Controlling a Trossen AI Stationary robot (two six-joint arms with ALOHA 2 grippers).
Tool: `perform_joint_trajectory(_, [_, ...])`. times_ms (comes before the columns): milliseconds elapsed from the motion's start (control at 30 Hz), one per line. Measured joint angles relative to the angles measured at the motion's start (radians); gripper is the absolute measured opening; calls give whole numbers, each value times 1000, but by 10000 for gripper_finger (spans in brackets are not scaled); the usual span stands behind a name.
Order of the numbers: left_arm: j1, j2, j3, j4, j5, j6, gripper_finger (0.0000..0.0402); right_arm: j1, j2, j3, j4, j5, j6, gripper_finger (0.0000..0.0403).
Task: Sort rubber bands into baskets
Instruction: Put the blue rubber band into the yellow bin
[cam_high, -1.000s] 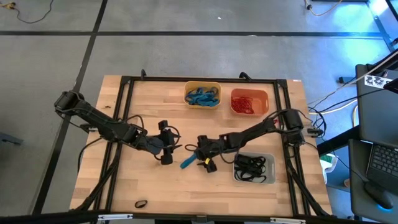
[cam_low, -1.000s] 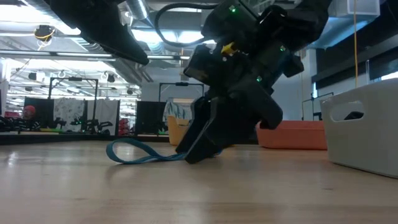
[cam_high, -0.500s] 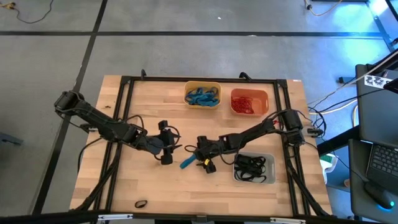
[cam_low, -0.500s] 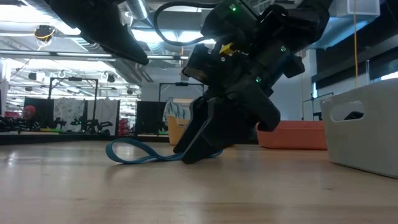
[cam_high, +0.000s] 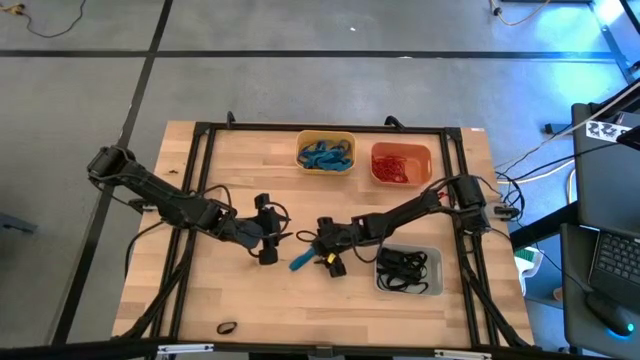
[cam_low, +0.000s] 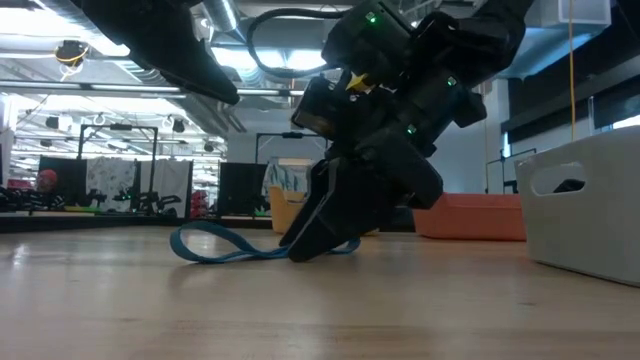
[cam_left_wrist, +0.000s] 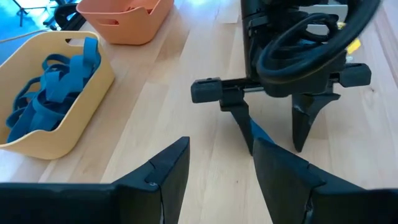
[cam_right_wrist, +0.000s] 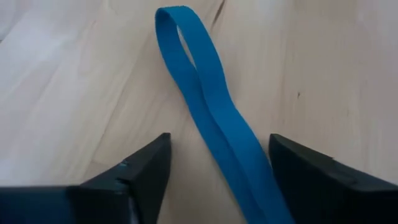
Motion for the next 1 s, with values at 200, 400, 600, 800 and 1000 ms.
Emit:
perform_joint_trajectory(200, [0,0,0,0,0,0,175,-7,0,0,-10,-15,0,177])
perform_joint_trajectory(400, [0,0,0,0,0,0,175,-7,-1,0,-14,31,-18,69])
perform_joint_trajectory(600, [0,0,0,0,0,-1,175,-7,-1,-1,-16,61,-37,12])
perform_joint_trajectory(800, [0,0,0,0,0,-1,175,-6,-9,-2,-21,82,-37,18])
perform_joint_trajectory(1000, [0,0,0,0,0,-2,175,-9,-45,-6,-67,98,-44,10])
